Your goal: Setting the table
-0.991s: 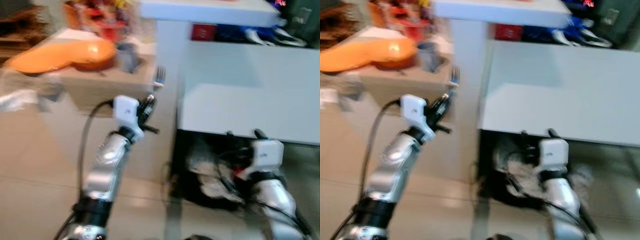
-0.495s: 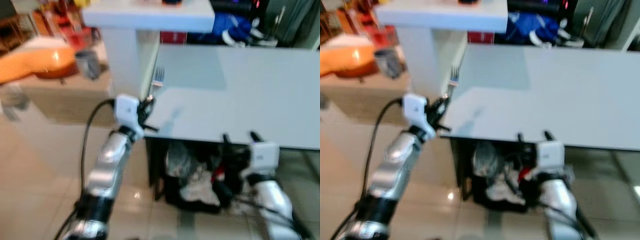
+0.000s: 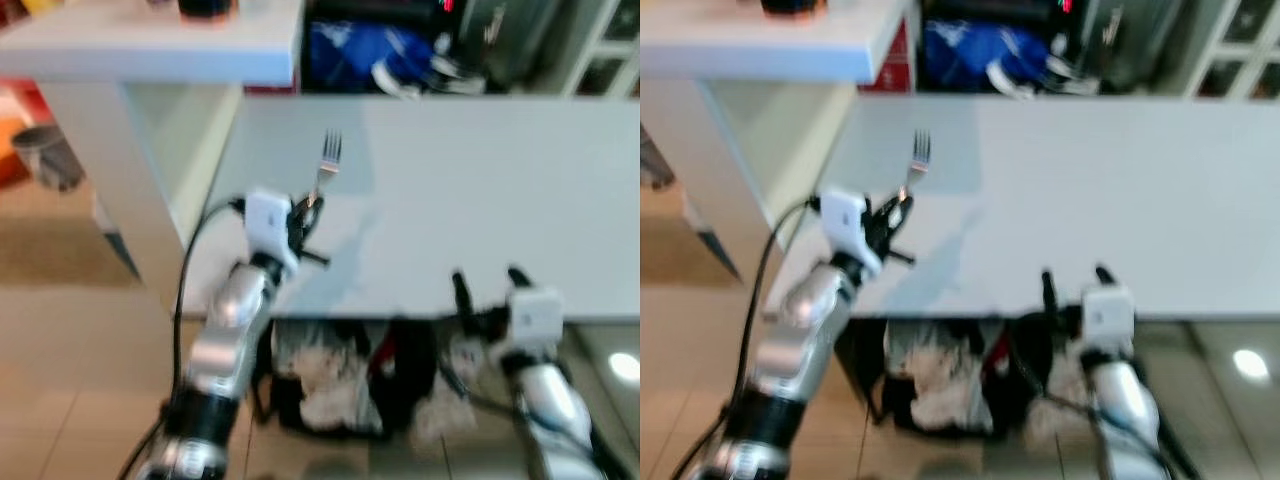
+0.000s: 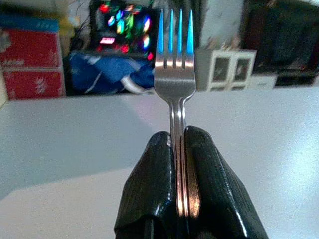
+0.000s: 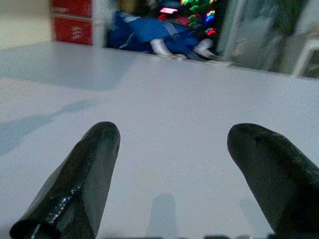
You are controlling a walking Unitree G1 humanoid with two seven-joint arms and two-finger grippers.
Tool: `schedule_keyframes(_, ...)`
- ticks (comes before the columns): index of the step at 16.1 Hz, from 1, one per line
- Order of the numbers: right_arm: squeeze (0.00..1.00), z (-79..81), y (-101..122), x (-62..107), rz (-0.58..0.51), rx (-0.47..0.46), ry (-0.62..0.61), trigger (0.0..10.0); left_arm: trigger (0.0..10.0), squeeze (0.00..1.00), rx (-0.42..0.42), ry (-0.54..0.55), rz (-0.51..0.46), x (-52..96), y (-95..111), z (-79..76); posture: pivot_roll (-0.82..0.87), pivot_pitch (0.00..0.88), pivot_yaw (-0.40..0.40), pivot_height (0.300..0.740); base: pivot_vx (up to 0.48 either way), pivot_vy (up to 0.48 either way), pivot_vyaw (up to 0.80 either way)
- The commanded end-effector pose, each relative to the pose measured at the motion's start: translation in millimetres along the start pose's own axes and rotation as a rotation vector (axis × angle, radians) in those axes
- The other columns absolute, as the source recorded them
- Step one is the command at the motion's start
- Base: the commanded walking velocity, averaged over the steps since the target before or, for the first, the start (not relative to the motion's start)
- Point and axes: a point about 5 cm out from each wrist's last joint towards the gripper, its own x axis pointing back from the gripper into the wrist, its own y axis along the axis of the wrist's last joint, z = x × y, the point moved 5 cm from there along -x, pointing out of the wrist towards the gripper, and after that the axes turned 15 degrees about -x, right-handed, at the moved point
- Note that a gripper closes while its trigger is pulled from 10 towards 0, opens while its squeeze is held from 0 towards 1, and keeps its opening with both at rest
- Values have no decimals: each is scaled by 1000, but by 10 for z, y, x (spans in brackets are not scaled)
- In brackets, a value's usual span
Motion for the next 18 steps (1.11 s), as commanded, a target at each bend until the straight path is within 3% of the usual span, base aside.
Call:
schedule_keyframes(1,0,-46,50,-10,-12,15,-7,10000,0,0,-7,3,-17,-36,61,-5,-135,0,20,727,337,-337,0)
schedule_keyframes(9,0,-30,46,-42,-9,13,-9,10000,0,0,-6,-27,-35,-37,102,-90,-138,0,27,727,293,-375,0)
schedule_keyframes(10,0,-29,44,-40,-8,12,-9,10000,0,0,24,-27,-27,-53,118,-116,-138,0,27,727,0,0,0)
schedule_keyframes(12,0,-20,37,-28,-4,12,-6,10000,0,0,28,-46,83,-158,57,-227,-142,0,24,727,0,0,0)
schedule_keyframes(14,0,-18,37,-16,-1,14,-2,10000,0,0,88,-14,151,-282,61,-283,-152,0,20,727,0,0,0)
schedule_keyframes(15,0,-18,38,-13,0,14,-1,10000,0,0,103,-1,163,-308,65,-284,-152,0,20,727,0,0,0)
schedule_keyframes(18,0,-7,32,-9,7,21,8,10000,0,0,55,126,376,-430,-161,-180,-174,0,23,727,0,0,0)
